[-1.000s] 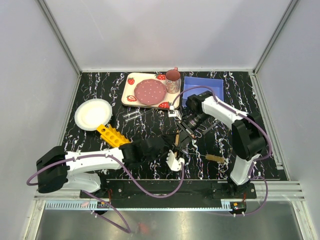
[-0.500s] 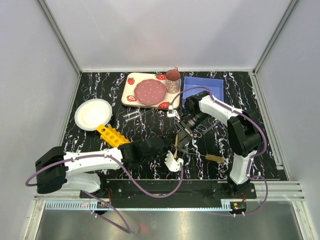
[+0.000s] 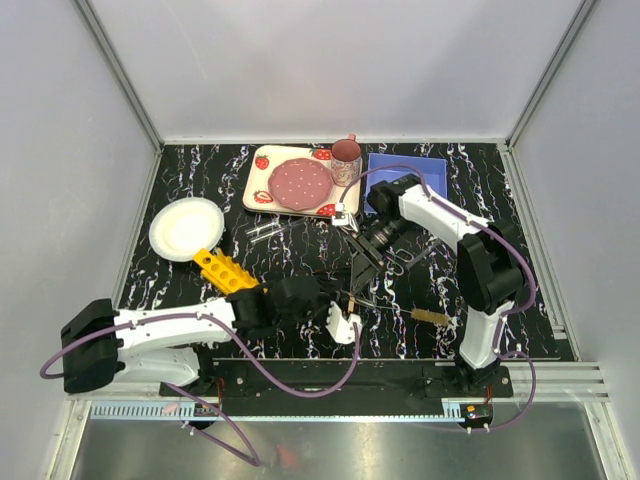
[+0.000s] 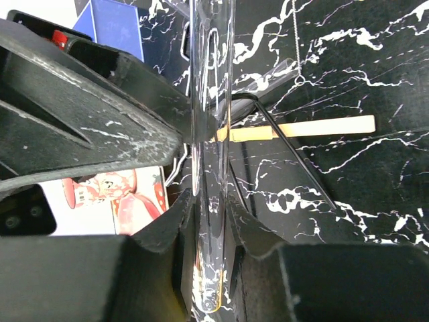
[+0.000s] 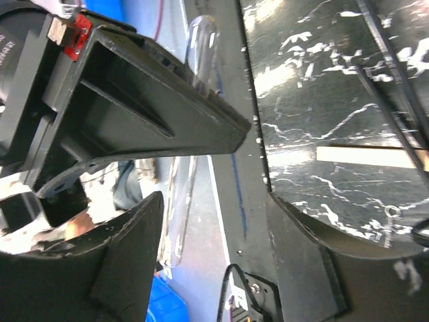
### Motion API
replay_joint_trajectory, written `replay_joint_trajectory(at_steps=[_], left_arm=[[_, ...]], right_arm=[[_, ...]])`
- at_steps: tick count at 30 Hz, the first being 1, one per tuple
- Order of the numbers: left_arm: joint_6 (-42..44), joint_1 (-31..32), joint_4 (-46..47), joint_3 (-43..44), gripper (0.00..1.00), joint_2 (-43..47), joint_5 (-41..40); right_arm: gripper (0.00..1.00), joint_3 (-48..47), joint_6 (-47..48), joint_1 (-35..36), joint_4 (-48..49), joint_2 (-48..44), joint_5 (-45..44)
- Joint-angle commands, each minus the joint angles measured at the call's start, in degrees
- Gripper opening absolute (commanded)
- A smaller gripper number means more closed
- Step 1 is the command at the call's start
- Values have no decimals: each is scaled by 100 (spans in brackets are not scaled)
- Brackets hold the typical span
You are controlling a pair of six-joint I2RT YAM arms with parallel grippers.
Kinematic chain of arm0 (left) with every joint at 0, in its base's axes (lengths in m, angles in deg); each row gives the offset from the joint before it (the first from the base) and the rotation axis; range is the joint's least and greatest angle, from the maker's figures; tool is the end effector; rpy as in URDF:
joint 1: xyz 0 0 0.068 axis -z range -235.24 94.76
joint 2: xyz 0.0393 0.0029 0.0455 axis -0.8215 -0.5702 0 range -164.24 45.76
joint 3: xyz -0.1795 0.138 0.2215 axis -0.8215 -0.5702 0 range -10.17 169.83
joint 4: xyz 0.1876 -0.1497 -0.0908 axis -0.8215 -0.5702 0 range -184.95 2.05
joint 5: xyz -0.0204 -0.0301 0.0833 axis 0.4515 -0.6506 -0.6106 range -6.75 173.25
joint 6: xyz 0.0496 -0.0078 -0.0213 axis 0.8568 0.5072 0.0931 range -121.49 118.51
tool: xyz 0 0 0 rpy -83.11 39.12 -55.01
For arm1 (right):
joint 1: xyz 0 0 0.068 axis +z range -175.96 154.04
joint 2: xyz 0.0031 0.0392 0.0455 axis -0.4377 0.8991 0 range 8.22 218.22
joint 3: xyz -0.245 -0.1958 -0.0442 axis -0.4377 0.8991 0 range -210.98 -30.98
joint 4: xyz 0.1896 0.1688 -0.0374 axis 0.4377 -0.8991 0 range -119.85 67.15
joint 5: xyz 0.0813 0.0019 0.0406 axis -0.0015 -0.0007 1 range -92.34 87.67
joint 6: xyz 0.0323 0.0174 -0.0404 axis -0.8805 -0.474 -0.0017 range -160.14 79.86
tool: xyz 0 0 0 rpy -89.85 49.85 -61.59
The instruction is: Organize the chemistry lab equipment
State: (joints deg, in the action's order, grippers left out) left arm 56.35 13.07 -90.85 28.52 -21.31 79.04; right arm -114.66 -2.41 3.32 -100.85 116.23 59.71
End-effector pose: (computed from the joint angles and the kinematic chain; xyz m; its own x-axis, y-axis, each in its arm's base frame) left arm 0.0888 -0.2159 0.2797 0.6628 0.6181 -0.4227 0.6433 -0.1811 0.7439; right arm 0.2802 0.1942 0.2744 -0.6343 -0.6845 -0.3593 -0.5728 0.1039 0.8131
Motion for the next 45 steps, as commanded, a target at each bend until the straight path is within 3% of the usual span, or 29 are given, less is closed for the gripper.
replay_joint_trajectory(at_steps=[1,3,9,15,22,25,27,30,34,45], left_arm=[[-343,15,307,-134,11,238,324],[-553,-37,307,-161,12,308,386],[-1309,-291,132,-275,12,721,1087],[-2380,-810,272,-389,13,1195,2072],[-3717,-1408,816,-617,13,1477,3118],[-4447,-1680,1587,-811,13,1626,3496],[-4992,-1829,1966,-951,13,1679,3690],[-5730,-2005,2749,-1109,14,1697,3892],[-6521,-2129,3976,-1373,15,1609,3998],[-8306,-2138,6748,-1839,17,766,3278]], right_arm=[[73,-429,-433,52,-32,-482,-780],[77,-631,-513,52,74,-666,-1200],[78,-1071,-302,-53,92,-1070,-1966],[79,-1353,110,-212,249,-1475,-1951],[85,-661,1779,-229,820,-2502,-1169],[90,-150,2754,-229,1023,-2916,-616],[100,-70,3020,-221,909,-2821,-176],[100,150,3222,-212,970,-2811,351],[100,132,2487,-203,1382,-2759,800],[100,395,-677,-107,4045,-2425,1574]])
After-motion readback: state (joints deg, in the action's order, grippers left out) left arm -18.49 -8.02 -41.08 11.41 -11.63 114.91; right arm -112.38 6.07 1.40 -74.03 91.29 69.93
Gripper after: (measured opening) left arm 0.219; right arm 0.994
